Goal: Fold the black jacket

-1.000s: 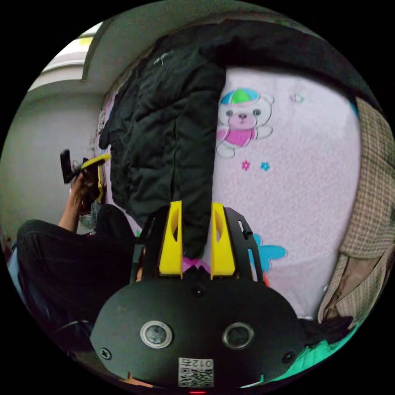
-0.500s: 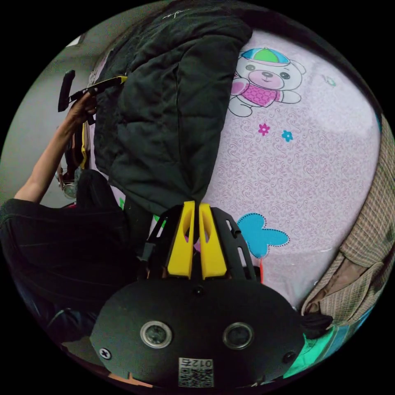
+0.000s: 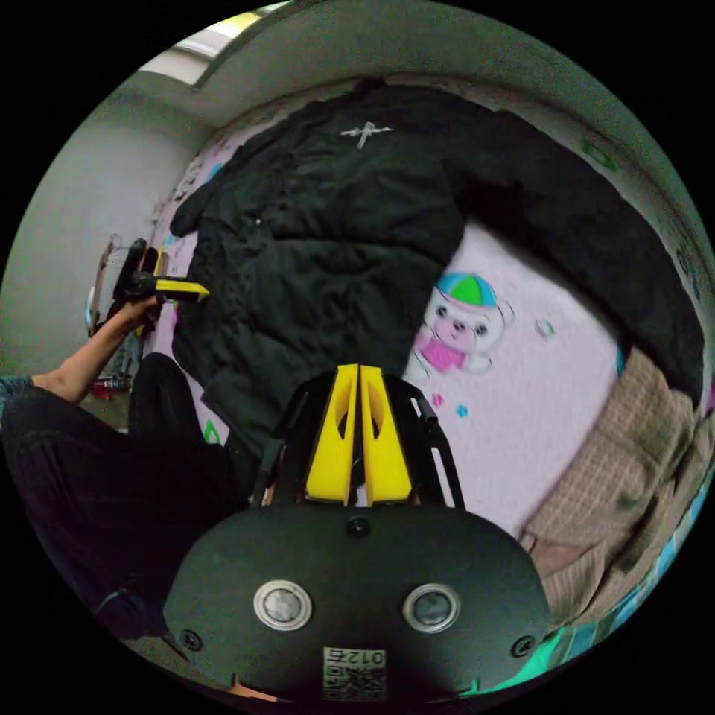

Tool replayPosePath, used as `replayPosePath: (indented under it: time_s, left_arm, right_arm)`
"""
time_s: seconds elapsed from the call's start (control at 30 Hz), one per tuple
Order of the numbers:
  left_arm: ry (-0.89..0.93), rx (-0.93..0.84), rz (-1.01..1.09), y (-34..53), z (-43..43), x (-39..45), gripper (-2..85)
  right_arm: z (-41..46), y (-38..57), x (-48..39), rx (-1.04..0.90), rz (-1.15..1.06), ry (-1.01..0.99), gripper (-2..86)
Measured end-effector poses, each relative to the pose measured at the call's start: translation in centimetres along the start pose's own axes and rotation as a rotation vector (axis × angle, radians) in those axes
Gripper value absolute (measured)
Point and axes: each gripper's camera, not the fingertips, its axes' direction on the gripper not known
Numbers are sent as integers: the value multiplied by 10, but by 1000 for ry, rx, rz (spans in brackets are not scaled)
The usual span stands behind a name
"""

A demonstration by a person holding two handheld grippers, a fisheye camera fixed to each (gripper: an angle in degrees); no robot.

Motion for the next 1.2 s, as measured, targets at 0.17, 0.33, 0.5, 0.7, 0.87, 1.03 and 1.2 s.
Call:
replayPosePath:
  time_s: [0.17, 0.33, 0.5, 0.7, 0.87, 1.03, 1.2]
  left_arm:
    - [-1, -70, -37, 23, 12, 4, 4]
    - [15, -81, -44, 33, 9, 4, 3]
    - [-27, 49, -84, 40, -31, 14, 3]
    - [30, 333, 11, -28, -81, 48, 5]
    - [54, 373, 11, -99, -79, 53, 5]
    - [44, 203, 24, -140, -42, 51, 4]
    - [12, 250, -30, -130, -45, 46, 6]
  right_arm:
    - [39, -36, -22, -23, -152, 56, -7]
    - [70, -30, -22, -113, -197, 192, -8]
    - [78, -9, -25, -92, -237, 259, -8]
    - [71, 13, 3, -24, -118, 116, -8]
    - [0, 70, 93, 413, 307, -32, -7]
    - [-47, 146, 201, 711, 799, -71, 6]
    - [-76, 189, 252, 820, 1006, 19, 43]
